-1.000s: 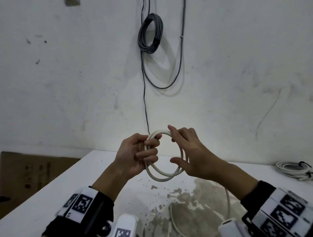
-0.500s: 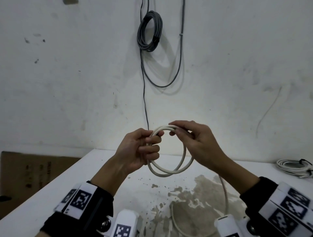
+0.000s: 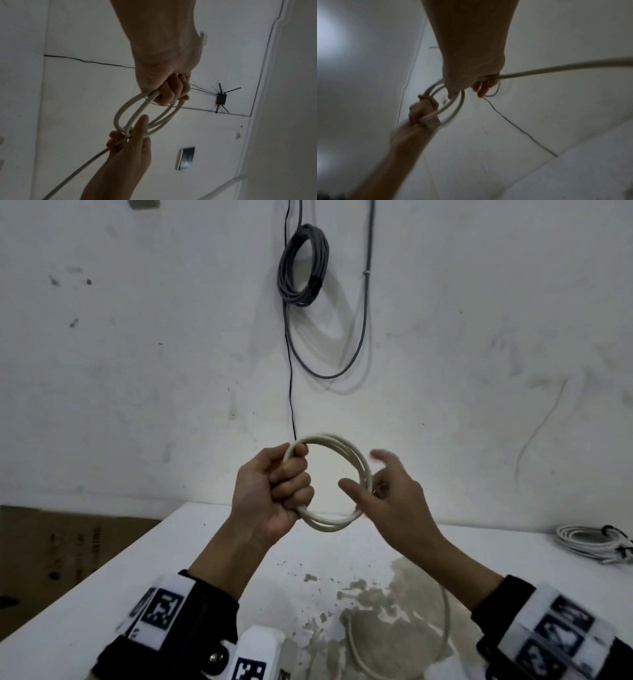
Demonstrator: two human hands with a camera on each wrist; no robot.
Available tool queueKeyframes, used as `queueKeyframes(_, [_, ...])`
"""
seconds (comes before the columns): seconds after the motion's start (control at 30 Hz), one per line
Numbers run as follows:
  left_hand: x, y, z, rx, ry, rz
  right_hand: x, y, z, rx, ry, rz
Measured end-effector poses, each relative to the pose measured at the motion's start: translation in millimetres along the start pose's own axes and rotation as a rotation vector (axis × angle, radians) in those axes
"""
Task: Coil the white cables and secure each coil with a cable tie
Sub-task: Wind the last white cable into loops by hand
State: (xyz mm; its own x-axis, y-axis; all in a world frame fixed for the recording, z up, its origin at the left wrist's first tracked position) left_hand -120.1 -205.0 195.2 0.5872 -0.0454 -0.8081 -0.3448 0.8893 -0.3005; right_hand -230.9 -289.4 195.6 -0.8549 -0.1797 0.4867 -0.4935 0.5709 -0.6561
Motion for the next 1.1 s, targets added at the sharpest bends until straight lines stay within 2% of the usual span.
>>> queueKeyframes(0.13, [12, -3, 13, -0.082, 0.028, 0.030, -7, 2, -5, 0.046, -0.059, -0.158])
queueKeyframes(0.23, [22, -4, 44, -0.185, 0.108, 0.036, -15, 14, 26, -0.051, -0.048, -0.369])
queueKeyframes(0.3, [28, -3, 68, -0.272, 0.050, 0.072, -21, 29, 51, -0.128, 0.006, -0.488])
queueKeyframes(0.4, [31, 2, 84, -0.390, -0.146, 0.142, -30, 45, 64, -0.203, 0.008, -0.548])
queueKeyframes(0.53, [23, 12, 89, -0.620, -0.313, 0.238, -54, 60, 53, -0.265, -0.109, -0.668])
queueKeyframes(0.6, [16, 21, 95, -0.772, -0.385, 0.291, -58, 58, 51, -0.292, -0.096, -0.632])
queueKeyframes(0.63, [11, 26, 97, -0.850, -0.442, 0.306, -57, 54, 50, -0.274, -0.047, -0.565])
queueKeyframes(0.7, [-6, 40, 95, -1.019, -0.699, 0.300, -51, 41, 39, -0.098, 0.173, -0.389])
queueKeyframes(0.77, [-31, 50, 74, -1.164, -1.064, 0.187, -49, 34, 8, 0.198, 0.421, -0.263])
queueKeyframes(0.83, [-47, 50, 38, -1.184, -1.399, -0.021, -45, 34, -25, 0.487, 0.564, -0.148])
queueKeyframes(0.93, [-46, 45, -13, -1.173, -1.860, -0.298, -42, 42, -54, 0.837, 0.741, -0.053])
queueKeyframes(1.0, [-40, 43, -24, -1.187, -2.005, -0.354, -34, 45, -61, 0.966, 0.803, 0.043])
queueKeyframes(1.1, [-30, 38, -27, -1.126, -2.125, -0.348, -16, 46, -63, 1.005, 0.805, 0.156])
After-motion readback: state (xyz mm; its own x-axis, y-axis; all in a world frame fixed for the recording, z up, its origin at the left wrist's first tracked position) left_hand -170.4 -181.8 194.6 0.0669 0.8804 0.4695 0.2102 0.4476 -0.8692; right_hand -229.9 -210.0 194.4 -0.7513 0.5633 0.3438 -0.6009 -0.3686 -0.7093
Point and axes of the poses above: each hand's wrist, its own y-axis away from the middle knuckle, its own x-axis out of the back of the hand, z = x × y, the point moved 9 cm from there along -y, towards the middle knuckle, and after that the axes turned 11 degrees about y, right-handed, at the moved point
